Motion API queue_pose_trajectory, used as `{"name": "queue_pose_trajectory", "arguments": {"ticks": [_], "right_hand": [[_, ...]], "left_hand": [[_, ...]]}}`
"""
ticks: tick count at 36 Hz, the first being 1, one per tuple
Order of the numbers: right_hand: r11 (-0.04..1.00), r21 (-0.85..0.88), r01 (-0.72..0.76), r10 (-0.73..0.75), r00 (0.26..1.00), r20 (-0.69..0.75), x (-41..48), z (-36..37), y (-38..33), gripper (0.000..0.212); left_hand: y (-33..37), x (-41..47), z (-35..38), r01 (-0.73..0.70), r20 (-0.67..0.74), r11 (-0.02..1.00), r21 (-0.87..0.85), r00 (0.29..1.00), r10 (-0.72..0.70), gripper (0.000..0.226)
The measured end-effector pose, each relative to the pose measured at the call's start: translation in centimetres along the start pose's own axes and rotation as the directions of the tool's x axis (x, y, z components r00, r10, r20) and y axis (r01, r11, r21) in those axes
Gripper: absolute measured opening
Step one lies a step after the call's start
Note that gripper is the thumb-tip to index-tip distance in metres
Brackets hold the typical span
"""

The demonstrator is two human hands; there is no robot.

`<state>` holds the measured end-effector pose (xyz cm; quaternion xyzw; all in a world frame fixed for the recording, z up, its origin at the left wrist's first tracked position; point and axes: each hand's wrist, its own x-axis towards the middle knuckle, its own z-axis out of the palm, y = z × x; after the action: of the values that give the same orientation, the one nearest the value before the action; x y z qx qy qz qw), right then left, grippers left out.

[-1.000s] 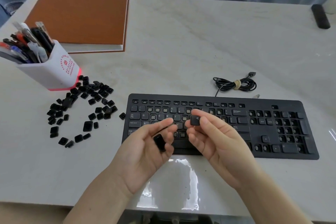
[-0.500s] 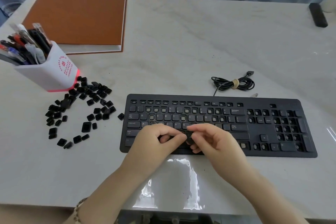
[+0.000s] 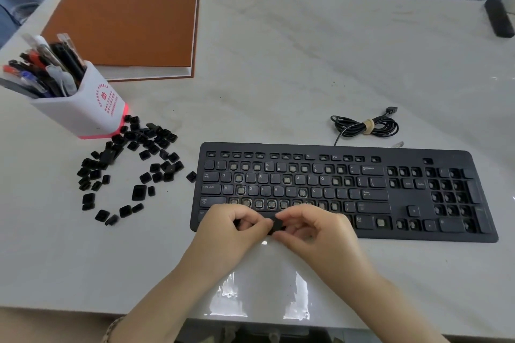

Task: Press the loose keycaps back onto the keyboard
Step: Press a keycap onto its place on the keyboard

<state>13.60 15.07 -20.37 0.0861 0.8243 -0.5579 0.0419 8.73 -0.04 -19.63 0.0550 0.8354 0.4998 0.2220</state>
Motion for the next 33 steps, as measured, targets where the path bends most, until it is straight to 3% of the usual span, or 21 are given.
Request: {"name": "queue_pose_trajectory", "arguments": {"ticks": [6, 10, 14, 19, 30, 33], "right_hand": [[0.974, -0.195, 0.111, -0.111, 0.994, 0.008, 0.2, 0.5, 0.2, 0.020], [0.931, -0.325, 0.166, -0.182, 0.983, -0.018, 0.7, 0.3, 0.8, 0.018], [0.936, -0.326, 0.132, -0.165, 0.984, -0.074, 1.2, -0.2, 1.8, 0.020], [0.948, -0.295, 0.116, -0.147, 0.985, -0.087, 2.4, 0.1, 1.5, 0.017], [0.891, -0.424, 0.159, -0.171, 0.985, 0.010, 4.1, 2.0, 1.2, 0.019], [0.884, -0.436, 0.166, -0.182, 0.983, 0.005, 4.0, 2.1, 1.4, 0.019]], "left_hand": [[-0.8, -0.4, -0.4, 0.024, 0.023, 0.998, -0.054, 0.999, -0.023, 0.025], [-1.1, -0.6, -0.9, 0.047, -0.078, 0.997, -0.065, 0.996, -0.052, 0.020], [-1.4, -0.3, -2.1, 0.111, -0.155, 0.974, -0.196, 0.978, -0.143, 0.033], [-2.1, -0.1, -3.2, 0.065, -0.211, 0.989, -0.134, 0.973, -0.092, 0.043], [-2.4, -0.6, -4.6, -0.010, -0.236, 0.998, -0.065, 0.972, -0.005, 0.012], [-2.5, -0.6, -4.6, -0.009, -0.233, 0.999, -0.040, 0.972, -0.001, 0.012]]}}
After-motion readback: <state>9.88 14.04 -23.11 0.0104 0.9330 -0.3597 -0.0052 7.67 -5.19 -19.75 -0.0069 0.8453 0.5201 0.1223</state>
